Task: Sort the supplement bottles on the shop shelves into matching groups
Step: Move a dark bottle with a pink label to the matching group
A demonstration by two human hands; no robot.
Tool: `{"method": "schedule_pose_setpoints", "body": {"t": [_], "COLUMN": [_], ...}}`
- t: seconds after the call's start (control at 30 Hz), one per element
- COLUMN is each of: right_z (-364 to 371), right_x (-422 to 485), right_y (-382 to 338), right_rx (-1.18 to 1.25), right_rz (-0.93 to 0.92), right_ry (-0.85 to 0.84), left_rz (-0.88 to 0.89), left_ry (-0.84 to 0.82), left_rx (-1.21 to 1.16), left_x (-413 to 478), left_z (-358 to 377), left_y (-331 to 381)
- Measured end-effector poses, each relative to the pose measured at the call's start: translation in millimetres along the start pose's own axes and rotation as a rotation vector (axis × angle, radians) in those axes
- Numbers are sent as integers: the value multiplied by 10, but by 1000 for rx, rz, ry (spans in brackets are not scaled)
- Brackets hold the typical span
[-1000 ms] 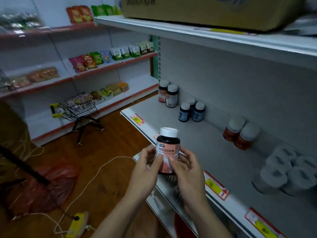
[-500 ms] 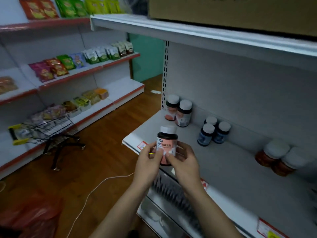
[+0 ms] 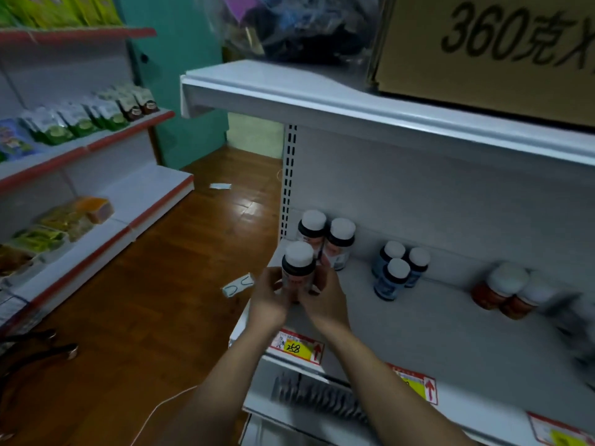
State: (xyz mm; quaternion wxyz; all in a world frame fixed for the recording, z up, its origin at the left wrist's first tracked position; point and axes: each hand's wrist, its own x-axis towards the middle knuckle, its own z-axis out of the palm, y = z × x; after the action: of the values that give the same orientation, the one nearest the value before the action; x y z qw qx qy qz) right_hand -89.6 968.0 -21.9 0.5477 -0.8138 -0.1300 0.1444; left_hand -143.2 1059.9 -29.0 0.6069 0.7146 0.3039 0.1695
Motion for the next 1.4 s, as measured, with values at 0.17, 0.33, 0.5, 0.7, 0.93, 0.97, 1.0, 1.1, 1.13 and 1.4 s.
{"method": "schedule_pose_setpoints", "body": {"t": [0.17,0.33,0.5,0.7,0.93,0.97,1.0,1.1,1.13,1.4], "right_z": [3,-89,-344,-876,-2308,-2525,-2741,-3345,-3523,-4494], "right_x": [111,154,-252,-883,-2133,-2354,-2585,-3276,-3510,-4860], "right_y": [-58,-245,-265,-24,441,532,614,892,971,1289], "right_rx": [48,96,191,255,303,304,310,309,281,182], "right_rz": [-10,36,88,21,-47,-44,-39,-25,-11,91], "right_ry": [7,-34,-3,97,356,419,478,652,704,993], "left_rz": [5,-6,1,176,397,431,465,574,608,711], "left_ry": [-56,-120,-29,-244,-649,-700,-750,-879,-915,-1202], "left_rx": [77,78,68,39,65,77,88,127,134,109], "left_x": [323,406,85,-694,-1952,-2178,-2408,-3117,-3354,-4797], "left_z": [110,86,-49,172,1247,1444,1642,2231,2410,3467], "left_y": [12,46,65,491,923,946,958,962,959,1013]}}
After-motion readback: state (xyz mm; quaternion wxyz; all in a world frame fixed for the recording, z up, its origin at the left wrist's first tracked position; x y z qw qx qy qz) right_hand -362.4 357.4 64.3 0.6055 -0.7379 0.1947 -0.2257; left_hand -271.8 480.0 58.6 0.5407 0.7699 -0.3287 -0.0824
